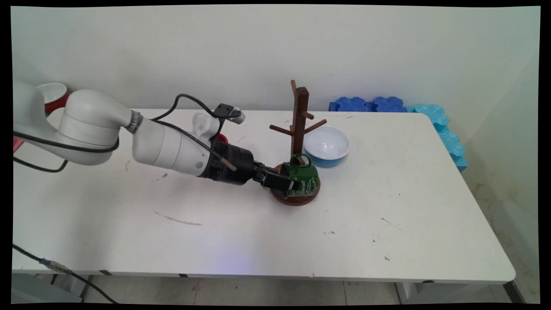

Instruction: Pick up the green mug from the rack

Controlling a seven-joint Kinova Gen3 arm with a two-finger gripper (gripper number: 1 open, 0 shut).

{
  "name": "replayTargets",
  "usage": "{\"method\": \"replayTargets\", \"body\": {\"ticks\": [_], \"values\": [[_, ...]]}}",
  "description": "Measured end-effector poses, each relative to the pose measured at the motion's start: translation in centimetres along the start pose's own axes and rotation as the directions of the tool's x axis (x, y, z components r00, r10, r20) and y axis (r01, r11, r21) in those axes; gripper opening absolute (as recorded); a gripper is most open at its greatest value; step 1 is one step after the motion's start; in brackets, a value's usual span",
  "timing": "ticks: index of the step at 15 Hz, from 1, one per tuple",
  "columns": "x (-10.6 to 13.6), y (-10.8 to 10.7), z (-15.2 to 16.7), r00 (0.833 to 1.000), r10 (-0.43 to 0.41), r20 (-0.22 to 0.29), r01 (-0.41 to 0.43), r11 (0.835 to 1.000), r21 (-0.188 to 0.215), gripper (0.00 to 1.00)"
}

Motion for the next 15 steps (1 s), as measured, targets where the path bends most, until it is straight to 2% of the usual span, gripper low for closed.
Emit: {"method": "replayTargets", "body": {"ticks": [15], "values": [[-0.1,-1.3,3.0,1.000,0.001,0.014,-0.001,1.000,-0.027,1.00]]}}
